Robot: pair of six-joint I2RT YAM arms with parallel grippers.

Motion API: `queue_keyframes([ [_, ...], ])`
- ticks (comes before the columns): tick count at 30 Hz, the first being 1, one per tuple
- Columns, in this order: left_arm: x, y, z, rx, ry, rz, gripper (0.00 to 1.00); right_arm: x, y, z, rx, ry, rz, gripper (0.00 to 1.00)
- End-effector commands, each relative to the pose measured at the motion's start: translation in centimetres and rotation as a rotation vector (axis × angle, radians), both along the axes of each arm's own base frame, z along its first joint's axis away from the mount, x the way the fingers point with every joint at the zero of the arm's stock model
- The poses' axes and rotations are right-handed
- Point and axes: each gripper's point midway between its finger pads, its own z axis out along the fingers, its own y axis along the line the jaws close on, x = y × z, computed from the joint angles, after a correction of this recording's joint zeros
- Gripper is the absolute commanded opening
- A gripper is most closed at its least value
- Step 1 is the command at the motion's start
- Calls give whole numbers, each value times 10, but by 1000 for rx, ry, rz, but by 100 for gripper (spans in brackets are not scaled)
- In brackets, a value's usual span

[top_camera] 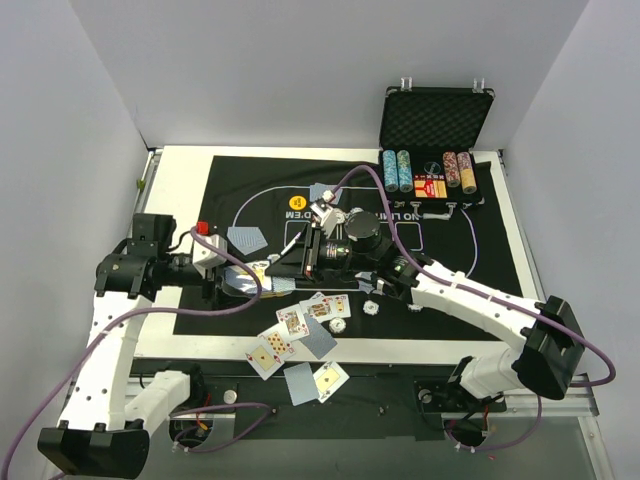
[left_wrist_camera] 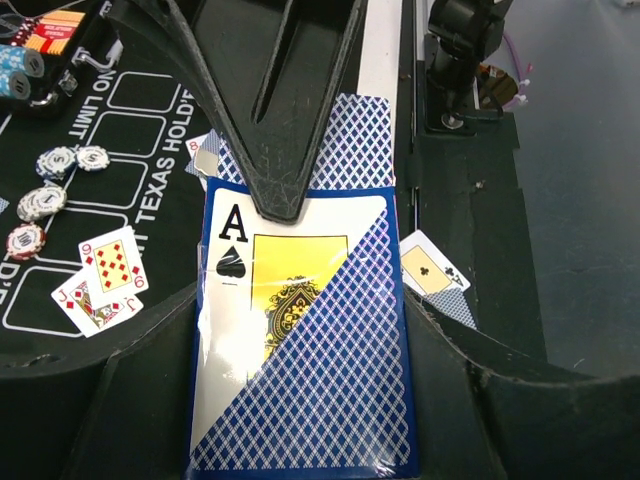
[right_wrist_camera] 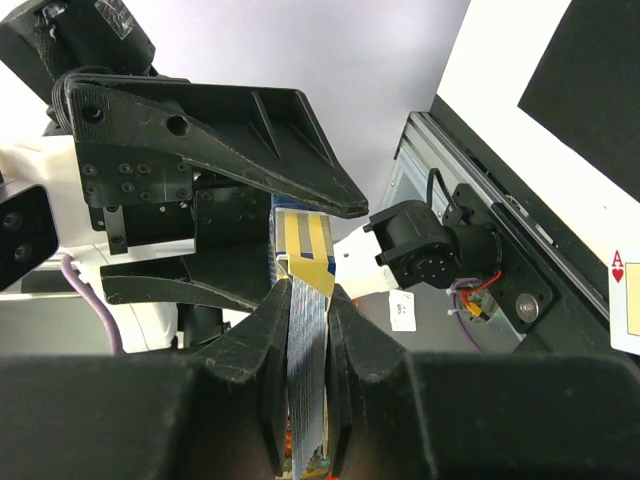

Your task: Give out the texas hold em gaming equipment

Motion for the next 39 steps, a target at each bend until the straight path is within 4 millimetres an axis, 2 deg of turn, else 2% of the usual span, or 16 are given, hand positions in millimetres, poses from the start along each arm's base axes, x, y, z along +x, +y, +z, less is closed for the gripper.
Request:
queue_keyframes([
  [1, -14, 7, -11, 72, 5, -27, 26, -2, -4, 33, 64, -78, 16, 2],
  [3, -16, 6, -13, 72, 9, -38, 22, -1, -3, 35, 72, -78, 12, 3],
  [6, -18, 2, -14, 52, 13, -59, 7, -1, -3, 37, 86, -78, 11, 9],
  [8, -15, 0, -13, 34, 11, -53, 2, 0, -3, 36, 86, -74, 4, 19],
  [9, -16, 0, -13, 25, 35, -40, 0, 0, -5, 34, 84, -73, -2, 27],
  [11, -12, -1, -10, 12, 33, -19, 0, 2, -8, 31, 79, -74, -10, 39],
  [13, -9, -1, -6, 1, 27, 5, 0, 4, -11, 28, 74, -74, -19, 46],
  [16, 2, -2, -2, -15, -12, 40, 0, 12, -21, 23, 72, -73, -52, 48],
  [18, 3, -2, -1, -20, -10, 56, 0, 13, -28, 23, 76, -79, -67, 48],
  [21, 4, -2, 0, -21, -2, 58, 0, 13, -33, 11, 54, -72, -73, 45],
  [29, 7, -4, 3, -37, 19, 46, 0, 9, -29, 2, -13, -85, -23, 45],
  [31, 8, -4, 3, -36, 21, 51, 0, 8, -26, -3, -46, -89, -10, 44],
  [34, 8, -4, 4, -36, 20, 49, 0, 4, -27, -23, -149, -83, 10, 43],
  [39, 8, -5, 4, -37, 23, 47, 0, 6, -26, -28, -180, -101, 20, 43],
])
